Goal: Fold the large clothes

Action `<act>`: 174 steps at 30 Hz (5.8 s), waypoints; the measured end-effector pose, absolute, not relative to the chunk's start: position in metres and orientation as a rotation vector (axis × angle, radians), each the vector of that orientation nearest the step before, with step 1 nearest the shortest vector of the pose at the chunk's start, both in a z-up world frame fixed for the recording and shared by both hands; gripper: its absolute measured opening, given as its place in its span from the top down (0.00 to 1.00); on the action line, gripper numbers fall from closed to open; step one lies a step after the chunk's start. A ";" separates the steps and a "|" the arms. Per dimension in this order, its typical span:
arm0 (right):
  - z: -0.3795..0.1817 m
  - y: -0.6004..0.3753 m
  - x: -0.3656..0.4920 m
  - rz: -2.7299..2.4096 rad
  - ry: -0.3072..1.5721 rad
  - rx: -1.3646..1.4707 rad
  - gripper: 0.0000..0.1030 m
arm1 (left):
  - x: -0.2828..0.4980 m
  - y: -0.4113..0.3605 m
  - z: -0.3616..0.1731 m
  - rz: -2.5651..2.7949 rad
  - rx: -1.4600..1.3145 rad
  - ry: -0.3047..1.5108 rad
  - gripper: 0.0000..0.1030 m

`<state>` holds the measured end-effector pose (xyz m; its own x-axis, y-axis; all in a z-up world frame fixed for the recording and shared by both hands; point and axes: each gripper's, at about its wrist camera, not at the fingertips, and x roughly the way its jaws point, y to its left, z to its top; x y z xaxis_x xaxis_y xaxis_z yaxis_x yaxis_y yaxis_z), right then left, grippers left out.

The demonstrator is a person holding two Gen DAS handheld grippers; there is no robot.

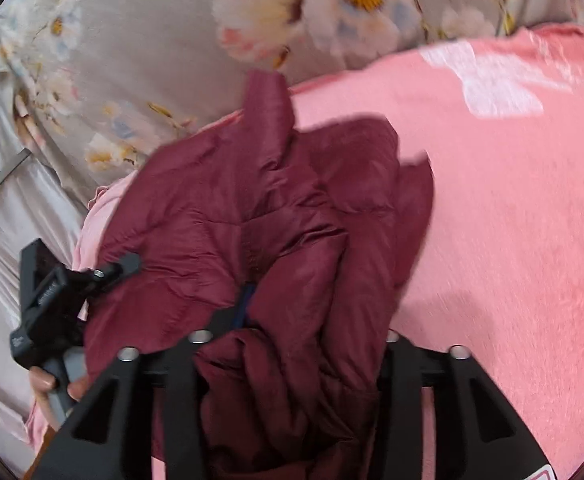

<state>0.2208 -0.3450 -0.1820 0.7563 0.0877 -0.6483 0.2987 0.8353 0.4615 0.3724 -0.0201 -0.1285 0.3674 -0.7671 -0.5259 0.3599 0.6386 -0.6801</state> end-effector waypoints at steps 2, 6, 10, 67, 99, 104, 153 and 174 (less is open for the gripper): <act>-0.172 -0.341 0.207 -0.127 0.709 0.540 0.51 | 0.363 -0.019 -0.118 -0.688 -0.432 0.920 0.19; -0.154 -0.332 0.177 -0.174 0.681 0.423 0.47 | 0.329 -0.009 -0.089 -0.567 -0.246 0.852 0.17; -0.131 -0.328 0.153 -0.256 0.622 0.324 0.47 | 0.316 0.013 -0.067 -0.397 -0.179 0.831 0.17; -0.196 -0.314 0.224 -0.331 0.822 0.161 1.00 | 0.260 -0.084 -0.114 -0.133 0.087 0.679 0.15; -0.149 -0.279 0.072 -0.371 0.670 0.253 0.53 | 0.153 -0.043 -0.079 -0.104 0.102 0.632 0.12; -0.159 -0.263 0.042 -0.372 0.672 0.232 0.51 | 0.117 -0.036 -0.084 -0.110 0.113 0.631 0.11; -0.180 -0.248 0.010 -0.412 0.737 0.160 0.44 | 0.061 -0.028 -0.111 -0.090 0.093 0.664 0.08; -0.179 -0.239 0.010 -0.423 0.725 0.103 0.44 | 0.057 -0.032 -0.111 -0.094 0.114 0.637 0.09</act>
<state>0.0103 -0.2391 -0.1789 0.6683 -0.3397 -0.6619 0.4099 0.9106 -0.0534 0.0569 -0.0324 -0.1105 0.7998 -0.0520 -0.5980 0.1219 0.9895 0.0770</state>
